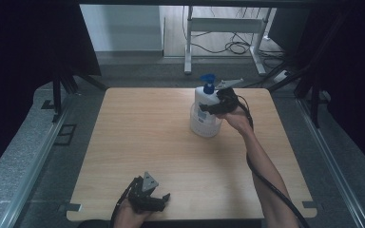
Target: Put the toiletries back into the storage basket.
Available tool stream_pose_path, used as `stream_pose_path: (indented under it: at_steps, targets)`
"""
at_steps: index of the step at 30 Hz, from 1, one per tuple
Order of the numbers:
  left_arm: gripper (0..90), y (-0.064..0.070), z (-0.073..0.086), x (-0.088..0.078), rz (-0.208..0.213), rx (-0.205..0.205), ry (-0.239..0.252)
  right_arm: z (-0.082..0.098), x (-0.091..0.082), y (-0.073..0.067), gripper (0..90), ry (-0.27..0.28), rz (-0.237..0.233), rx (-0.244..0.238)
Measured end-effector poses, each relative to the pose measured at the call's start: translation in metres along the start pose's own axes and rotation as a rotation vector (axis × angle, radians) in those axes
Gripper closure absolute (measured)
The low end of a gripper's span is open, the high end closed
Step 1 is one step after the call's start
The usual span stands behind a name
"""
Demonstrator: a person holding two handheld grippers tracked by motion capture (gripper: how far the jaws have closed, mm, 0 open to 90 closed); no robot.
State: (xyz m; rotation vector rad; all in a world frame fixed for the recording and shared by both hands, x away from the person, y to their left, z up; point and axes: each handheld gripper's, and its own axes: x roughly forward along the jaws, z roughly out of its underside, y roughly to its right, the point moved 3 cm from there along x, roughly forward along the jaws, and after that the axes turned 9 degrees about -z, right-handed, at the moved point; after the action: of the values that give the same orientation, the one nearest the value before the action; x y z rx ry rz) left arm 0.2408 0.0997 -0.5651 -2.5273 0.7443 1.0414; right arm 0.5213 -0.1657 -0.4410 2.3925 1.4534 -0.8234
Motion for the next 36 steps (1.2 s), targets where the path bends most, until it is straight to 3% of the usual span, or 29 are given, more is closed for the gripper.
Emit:
stream_pose_path:
  at_steps: [4,12,19,26,36]
  targets:
    - [11.8,0.001,0.000,0.000,0.000,-0.003,0.002,0.002,-0.001,0.000,32.7,-0.014,0.004,-0.002]
    - [11.8,0.001,0.000,0.000,0.000,-0.004,0.002,0.002,-0.003,-0.002,25.0,0.008,0.009,0.003]
    - [11.8,0.001,0.000,0.000,-0.001,-0.002,0.000,-0.003,-0.005,-0.006,13.6,0.021,0.041,-0.002]
    - [11.8,0.001,0.000,0.000,-0.003,-0.004,0.001,-0.007,-0.012,-0.006,11.9,0.036,0.063,0.016]
    - [11.8,0.001,0.000,0.000,-0.003,-0.004,0.002,-0.011,-0.022,-0.012,2.0,0.030,0.062,0.022]
